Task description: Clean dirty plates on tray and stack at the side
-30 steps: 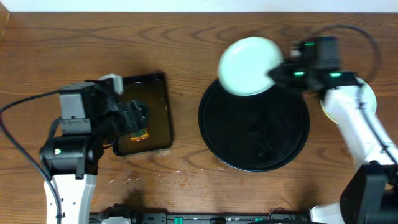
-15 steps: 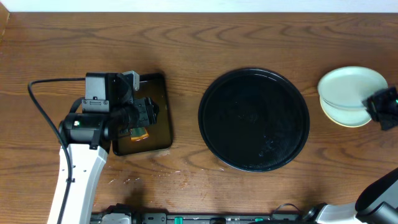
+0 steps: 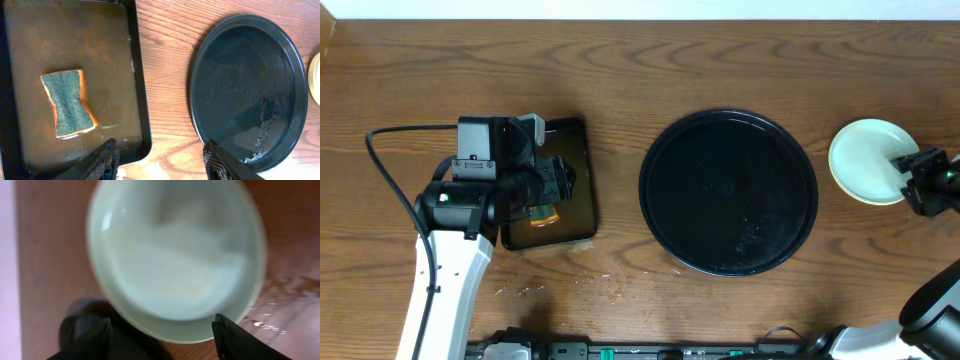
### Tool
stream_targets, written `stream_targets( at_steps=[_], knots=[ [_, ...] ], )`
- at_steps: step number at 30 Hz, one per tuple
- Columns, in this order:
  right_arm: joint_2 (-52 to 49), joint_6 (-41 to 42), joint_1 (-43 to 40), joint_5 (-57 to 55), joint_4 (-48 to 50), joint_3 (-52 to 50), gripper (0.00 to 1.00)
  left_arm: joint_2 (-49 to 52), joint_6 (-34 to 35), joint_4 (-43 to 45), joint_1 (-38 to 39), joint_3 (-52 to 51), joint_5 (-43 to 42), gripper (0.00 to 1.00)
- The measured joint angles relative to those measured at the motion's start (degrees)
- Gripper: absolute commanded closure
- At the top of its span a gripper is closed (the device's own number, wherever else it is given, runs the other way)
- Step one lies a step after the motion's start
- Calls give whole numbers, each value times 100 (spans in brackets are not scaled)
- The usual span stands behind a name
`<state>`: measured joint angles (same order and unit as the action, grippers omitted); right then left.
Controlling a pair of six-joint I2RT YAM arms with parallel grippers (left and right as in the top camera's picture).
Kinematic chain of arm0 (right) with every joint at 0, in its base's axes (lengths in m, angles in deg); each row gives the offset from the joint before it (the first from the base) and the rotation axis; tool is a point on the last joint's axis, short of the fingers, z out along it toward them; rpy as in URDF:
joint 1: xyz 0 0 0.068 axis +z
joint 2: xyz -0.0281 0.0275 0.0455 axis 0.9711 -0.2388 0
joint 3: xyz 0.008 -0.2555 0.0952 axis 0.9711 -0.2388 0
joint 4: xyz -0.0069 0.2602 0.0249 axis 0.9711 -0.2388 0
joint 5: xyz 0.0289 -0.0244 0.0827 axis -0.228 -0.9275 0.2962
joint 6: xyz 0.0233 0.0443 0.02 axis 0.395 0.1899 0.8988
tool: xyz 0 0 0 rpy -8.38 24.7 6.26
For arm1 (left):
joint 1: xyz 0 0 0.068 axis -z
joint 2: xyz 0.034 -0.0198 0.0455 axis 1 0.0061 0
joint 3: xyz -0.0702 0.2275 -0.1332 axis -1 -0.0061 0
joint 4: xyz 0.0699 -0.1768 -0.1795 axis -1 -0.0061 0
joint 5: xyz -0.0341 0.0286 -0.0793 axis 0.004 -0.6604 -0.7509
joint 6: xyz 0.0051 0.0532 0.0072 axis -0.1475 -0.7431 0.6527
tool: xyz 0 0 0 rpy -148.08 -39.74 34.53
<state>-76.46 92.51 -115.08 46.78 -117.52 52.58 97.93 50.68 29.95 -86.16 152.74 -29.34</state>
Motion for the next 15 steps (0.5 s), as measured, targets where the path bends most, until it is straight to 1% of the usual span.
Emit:
stream_targets(
  at_steps=[3,6,11,15],
  knots=[
    [358,-249,136,271,-24,0,41,0,0,0,0,0,-2,44],
    [951,-468,481,463,-17,0,42,0,0,4,0,0,0,44],
    [2013,-898,1585,654,-17,2,43,-4,0,-35,0,0,46,43],
    [2496,-1193,2594,680,-153,15,45,-149,7,-247,0,0,431,44]
  ],
)
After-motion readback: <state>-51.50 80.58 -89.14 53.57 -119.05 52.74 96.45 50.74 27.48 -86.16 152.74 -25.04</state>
